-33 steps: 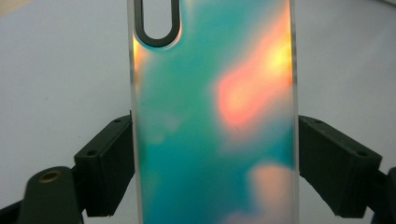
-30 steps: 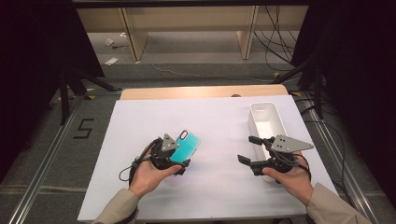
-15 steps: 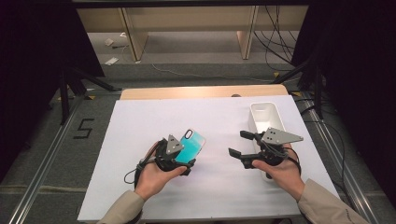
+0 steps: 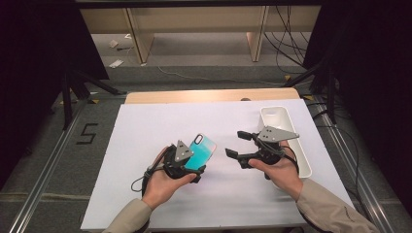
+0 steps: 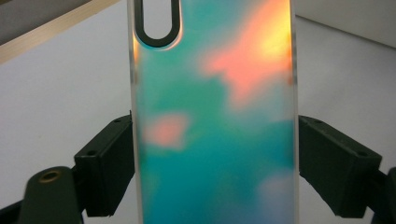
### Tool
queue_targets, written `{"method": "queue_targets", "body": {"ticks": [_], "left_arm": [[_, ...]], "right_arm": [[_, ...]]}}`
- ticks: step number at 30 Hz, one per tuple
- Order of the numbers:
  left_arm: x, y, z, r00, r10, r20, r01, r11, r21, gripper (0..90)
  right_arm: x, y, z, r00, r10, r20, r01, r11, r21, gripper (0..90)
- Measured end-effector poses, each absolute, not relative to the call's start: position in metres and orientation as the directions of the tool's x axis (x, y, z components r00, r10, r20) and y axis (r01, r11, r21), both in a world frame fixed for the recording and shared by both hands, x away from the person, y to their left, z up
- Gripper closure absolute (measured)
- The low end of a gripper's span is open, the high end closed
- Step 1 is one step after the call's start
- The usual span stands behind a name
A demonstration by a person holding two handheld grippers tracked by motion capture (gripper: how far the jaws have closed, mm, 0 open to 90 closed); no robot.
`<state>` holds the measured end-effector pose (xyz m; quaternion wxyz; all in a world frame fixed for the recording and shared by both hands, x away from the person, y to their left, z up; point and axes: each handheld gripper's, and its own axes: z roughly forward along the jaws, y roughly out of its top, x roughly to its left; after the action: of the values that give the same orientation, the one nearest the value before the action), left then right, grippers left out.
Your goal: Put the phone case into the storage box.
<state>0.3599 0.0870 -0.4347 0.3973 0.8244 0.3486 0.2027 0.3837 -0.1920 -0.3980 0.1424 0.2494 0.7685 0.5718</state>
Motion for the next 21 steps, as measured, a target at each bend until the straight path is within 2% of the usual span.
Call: {"method": "queue_targets", "body": {"ticks": [21], "left_arm": [[0.36,0.075,-0.433,0.677,0.732,0.073,0.366,-0.421,0.83,16.6]], "right_arm": [[0.397,-0.182,-0.4,-0.827,0.556,0.084,0.239,0.213,0.947,23.1]]}}
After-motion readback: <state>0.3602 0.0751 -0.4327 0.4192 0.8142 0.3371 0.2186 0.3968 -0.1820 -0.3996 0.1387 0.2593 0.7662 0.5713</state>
